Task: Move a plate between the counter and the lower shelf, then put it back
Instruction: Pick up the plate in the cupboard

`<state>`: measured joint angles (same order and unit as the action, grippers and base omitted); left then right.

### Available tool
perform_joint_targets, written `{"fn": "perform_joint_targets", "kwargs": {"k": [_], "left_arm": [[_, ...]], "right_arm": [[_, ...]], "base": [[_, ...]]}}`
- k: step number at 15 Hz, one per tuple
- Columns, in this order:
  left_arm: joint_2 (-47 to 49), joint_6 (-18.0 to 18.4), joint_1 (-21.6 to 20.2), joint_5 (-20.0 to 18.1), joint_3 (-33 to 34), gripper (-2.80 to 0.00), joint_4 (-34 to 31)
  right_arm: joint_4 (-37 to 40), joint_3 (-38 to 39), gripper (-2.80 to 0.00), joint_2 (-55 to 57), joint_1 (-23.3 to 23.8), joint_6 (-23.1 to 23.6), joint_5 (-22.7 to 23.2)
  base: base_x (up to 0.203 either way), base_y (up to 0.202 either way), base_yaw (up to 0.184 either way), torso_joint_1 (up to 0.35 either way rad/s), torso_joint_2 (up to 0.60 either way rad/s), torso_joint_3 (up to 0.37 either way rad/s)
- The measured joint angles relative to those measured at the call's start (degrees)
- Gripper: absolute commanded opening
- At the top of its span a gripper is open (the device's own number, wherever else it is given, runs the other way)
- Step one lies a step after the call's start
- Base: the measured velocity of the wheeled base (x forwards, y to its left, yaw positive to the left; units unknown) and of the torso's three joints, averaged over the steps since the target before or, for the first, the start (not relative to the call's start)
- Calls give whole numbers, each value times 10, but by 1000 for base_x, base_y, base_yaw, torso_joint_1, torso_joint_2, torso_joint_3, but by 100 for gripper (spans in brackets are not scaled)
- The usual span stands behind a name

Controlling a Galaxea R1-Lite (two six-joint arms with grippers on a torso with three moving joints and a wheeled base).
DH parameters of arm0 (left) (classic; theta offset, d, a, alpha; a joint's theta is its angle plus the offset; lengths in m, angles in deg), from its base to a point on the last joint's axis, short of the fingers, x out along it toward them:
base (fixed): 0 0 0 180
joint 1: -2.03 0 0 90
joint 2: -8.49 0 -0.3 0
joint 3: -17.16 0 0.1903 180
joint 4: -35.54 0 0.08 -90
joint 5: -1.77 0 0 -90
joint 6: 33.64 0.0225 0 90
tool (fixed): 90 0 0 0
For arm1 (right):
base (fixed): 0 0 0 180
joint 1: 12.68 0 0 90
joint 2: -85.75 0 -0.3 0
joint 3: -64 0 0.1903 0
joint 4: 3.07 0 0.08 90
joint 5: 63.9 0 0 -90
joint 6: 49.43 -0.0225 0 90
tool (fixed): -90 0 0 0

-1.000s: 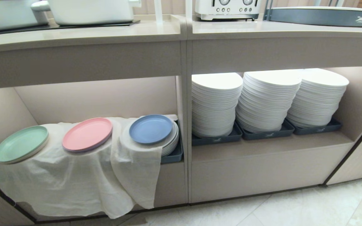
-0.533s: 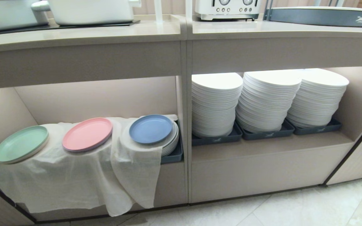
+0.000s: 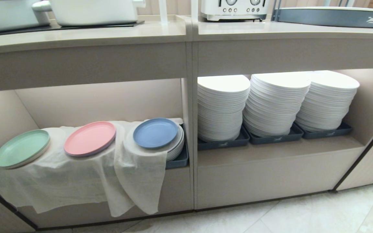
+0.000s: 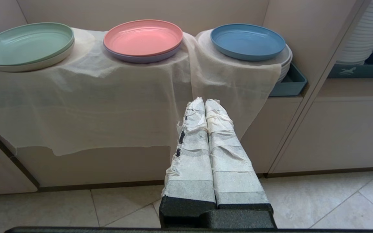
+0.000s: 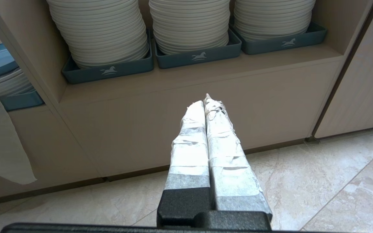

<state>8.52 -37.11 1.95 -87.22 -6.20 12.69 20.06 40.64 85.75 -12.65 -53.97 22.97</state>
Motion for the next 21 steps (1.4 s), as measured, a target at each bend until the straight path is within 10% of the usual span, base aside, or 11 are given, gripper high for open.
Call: {"fn": "perform_joint_targets", "kwargs": {"k": [21], "left_arm": [[0, 0, 0, 0, 0, -280, -1]], "right_arm": [[0, 0, -280, 0, 0, 0, 0]], "base": [[0, 0, 0, 0, 0, 0]]}}
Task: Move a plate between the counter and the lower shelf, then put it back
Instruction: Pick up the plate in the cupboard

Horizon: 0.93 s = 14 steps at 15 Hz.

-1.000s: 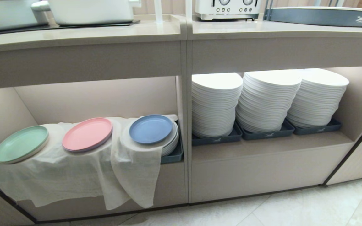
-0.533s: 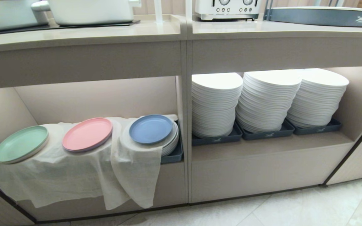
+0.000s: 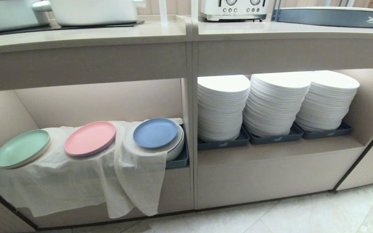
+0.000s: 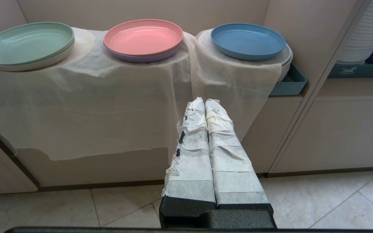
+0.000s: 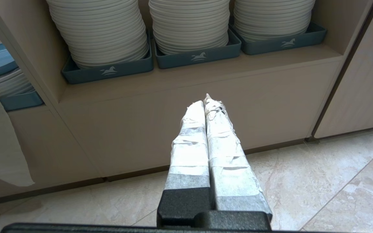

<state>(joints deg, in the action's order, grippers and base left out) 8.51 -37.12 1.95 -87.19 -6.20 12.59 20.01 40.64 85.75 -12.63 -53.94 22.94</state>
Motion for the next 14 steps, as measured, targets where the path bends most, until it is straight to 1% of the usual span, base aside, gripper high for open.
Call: {"fn": "perform_joint_targets", "kwargs": {"k": [3, 6, 7, 8, 10, 14], "left_arm": [[0, 6, 0, -4, -1, -280, -2], [0, 40, 0, -23, -5, -280, -5], [0, 46, 0, -27, -9, -280, -7], [2, 46, 0, -38, -18, -280, -9], [22, 46, 0, -73, -51, -280, -23], [103, 44, 8, -134, -119, -280, -25]], "right_arm": [[0, 0, -280, 0, 0, 0, 0], [0, 0, -280, 0, 0, 0, 0], [0, 0, -280, 0, 0, 0, 0], [0, 0, -280, 0, 0, 0, 0], [0, 0, -280, 0, 0, 0, 0], [0, 0, -280, 0, 0, 0, 0]], "base": [[0, 0, 0, 0, 0, 0], [0, 0, 0, 0, 0, 0], [0, 0, 0, 0, 0, 0], [0, 0, 0, 0, 0, 0], [0, 0, 0, 0, 0, 0], [0, 0, 0, 0, 0, 0]]}}
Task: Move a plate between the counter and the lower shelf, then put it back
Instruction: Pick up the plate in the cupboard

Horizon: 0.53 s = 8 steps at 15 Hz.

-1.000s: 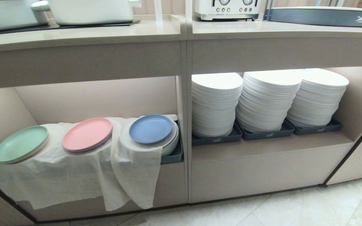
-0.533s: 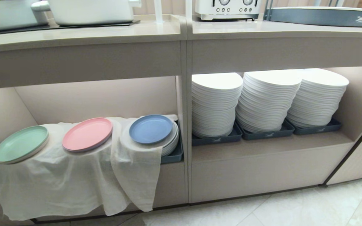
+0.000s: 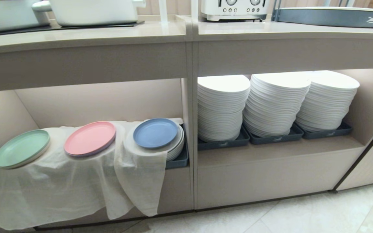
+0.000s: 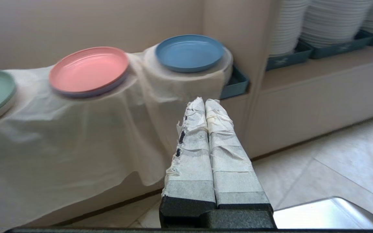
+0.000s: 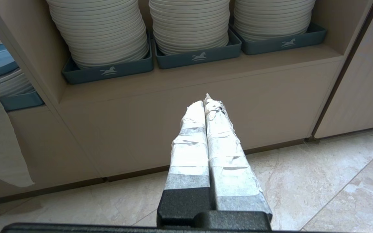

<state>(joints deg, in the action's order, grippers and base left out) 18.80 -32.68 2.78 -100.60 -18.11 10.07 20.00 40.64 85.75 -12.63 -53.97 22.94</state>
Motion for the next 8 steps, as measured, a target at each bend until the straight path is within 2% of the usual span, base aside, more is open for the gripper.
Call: {"fn": "perform_joint_targets", "kwargs": {"k": [2, 8], "left_arm": [[54, -2, 14, -22, -24, -280, 14], [254, -19, 51, -32, -39, -280, 129]], "right_arm": [[0, 0, -280, 0, -1, 0, 0], [0, 0, -280, 0, 0, 0, 0]], "base": [[0, 0, 0, 0, 0, 0], [0, 0, 0, 0, 0, 0]]}}
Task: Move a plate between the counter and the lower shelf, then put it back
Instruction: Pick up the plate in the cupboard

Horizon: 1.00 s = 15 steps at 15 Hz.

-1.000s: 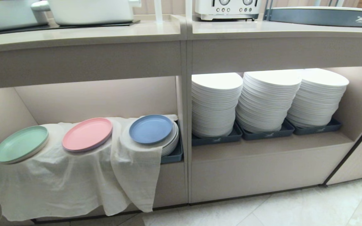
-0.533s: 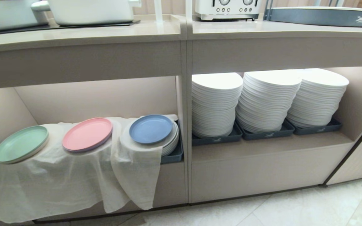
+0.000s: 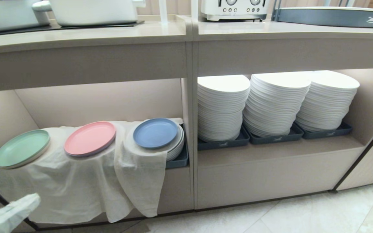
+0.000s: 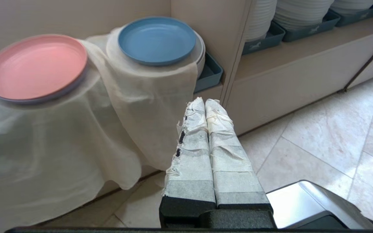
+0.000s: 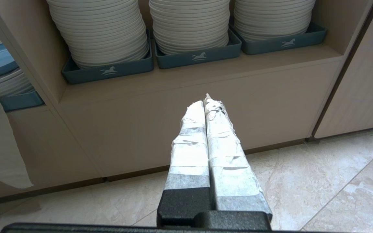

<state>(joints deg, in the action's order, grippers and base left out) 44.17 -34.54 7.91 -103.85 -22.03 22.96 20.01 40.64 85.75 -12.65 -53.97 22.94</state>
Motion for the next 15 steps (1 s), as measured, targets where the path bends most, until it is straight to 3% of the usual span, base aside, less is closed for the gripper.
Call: {"fn": "perform_joint_targets", "kwargs": {"k": [5, 8, 10, 15], "left_arm": [[209, -25, 10, 0, -4, -280, 130], [323, -74, 37, 6, -21, -280, 172], [401, -114, 54, 23, -35, -280, 209], [583, -160, 80, 96, -70, -280, 324]], "right_arm": [[0, 0, -280, 0, 0, 0, 0], [0, 0, -280, 0, 0, 0, 0], [0, 0, -280, 0, 0, 0, 0], [0, 0, -280, 0, 0, 0, 0]], "base": [[0, 0, 0, 0, 0, 0], [0, 0, 0, 0, 0, 0], [0, 0, 0, 0, 0, 0], [0, 0, 0, 0, 0, 0]]}}
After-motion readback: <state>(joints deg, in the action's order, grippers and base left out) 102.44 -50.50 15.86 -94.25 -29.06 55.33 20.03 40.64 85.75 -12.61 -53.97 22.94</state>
